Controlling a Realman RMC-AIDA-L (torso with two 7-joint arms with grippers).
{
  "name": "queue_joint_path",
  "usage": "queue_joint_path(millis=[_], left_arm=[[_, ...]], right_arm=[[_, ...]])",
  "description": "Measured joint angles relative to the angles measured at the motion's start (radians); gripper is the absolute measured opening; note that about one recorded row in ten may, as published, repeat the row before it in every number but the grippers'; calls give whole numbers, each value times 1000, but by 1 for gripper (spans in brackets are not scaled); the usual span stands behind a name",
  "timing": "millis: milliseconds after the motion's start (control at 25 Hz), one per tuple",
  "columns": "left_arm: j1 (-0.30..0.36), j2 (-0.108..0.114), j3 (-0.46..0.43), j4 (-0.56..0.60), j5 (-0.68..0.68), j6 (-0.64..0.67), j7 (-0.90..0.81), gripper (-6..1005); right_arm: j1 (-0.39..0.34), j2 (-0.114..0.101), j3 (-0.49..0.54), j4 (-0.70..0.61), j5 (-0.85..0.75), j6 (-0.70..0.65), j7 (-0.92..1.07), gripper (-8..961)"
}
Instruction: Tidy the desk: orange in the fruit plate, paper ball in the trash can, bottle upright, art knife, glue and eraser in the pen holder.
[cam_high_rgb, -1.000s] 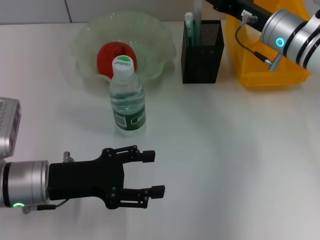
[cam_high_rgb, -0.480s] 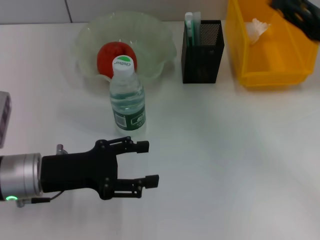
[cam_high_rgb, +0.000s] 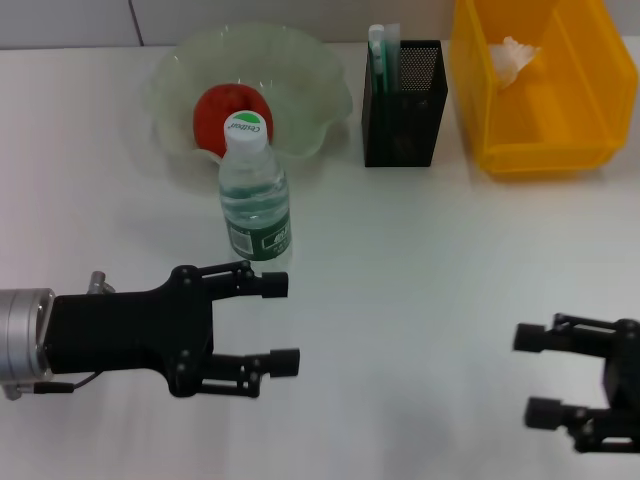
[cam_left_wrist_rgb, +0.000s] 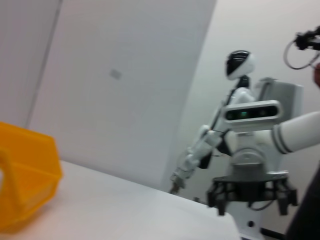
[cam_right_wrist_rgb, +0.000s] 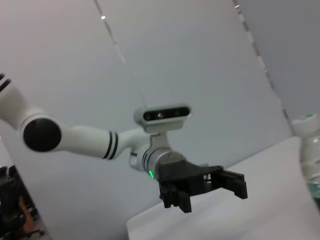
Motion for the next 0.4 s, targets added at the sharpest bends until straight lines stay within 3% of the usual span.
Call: queue_joint_path(millis=[160, 400], left_arm=[[0, 0, 0, 0, 0, 0, 0, 844], [0, 1, -2, 10, 27, 52, -2, 844]], right_arm=[[25, 22, 1, 8, -41, 20, -12, 753], [39, 27, 8, 20, -44, 15, -12, 753]])
